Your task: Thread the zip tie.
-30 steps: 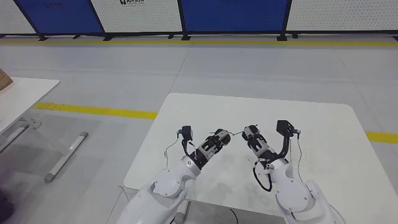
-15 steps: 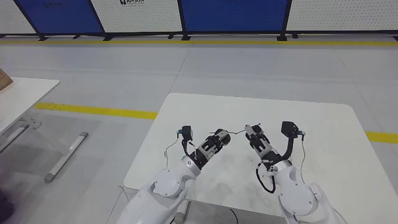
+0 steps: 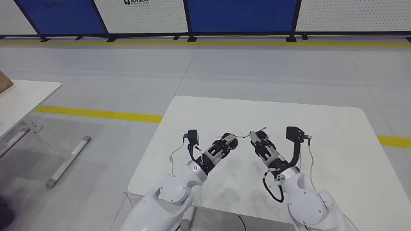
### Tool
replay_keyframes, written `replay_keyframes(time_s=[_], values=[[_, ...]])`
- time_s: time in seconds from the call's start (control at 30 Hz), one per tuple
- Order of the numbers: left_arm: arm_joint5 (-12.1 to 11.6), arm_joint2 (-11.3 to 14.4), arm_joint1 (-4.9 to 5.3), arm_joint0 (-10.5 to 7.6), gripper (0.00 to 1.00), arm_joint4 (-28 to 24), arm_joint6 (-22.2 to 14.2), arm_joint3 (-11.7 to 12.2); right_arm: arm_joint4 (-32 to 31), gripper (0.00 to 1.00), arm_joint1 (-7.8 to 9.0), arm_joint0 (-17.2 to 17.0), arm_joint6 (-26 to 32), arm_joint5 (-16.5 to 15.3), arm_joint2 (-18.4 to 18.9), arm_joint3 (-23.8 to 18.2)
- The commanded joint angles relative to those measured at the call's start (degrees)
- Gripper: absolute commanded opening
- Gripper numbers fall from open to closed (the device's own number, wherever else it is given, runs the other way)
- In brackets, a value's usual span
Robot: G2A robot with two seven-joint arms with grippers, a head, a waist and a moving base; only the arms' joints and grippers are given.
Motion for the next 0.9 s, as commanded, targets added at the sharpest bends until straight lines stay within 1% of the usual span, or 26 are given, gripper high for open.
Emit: replay_keyframes(time_s=[0.0,0.03,0.23,0.37,0.6,0.73,0.87], values=[[0.0,0.0,0.00,0.00,0.00,0.0,0.0,0.0,-0.2,0.07,-0.01,0.1,0.2,-0.1,-0.1,0.0],[0.0,0.0,0.00,0.00,0.00,0.0,0.0,0.0,-0.2,0.00,-0.02,0.1,0.3,-0.1,-0.1,0.0],[0.0,0.0,0.00,0.00,0.00,0.0,0.0,0.0,-1.4,0.00,-0.10,0.6,0.4,-0.1,-0.4,0.4],[0.0,0.0,0.00,0.00,0.00,0.0,0.0,0.0,-1.1,0.00,-0.18,1.3,1.8,-0.4,-0.8,0.9],[0.0,0.0,0.00,0.00,0.00,0.0,0.0,0.0,1.8,0.00,-0.36,3.1,5.8,-0.9,-1.1,3.0],[0.0,0.0,0.00,0.00,0.00,0.0,0.0,0.0,4.2,0.00,-0.41,3.5,6.5,-1.3,-0.4,3.5],[0.0,0.0,0.00,0.00,0.00,0.0,0.0,0.0,4.4,0.00,-0.27,3.1,6.4,-1.5,0.5,3.1]])
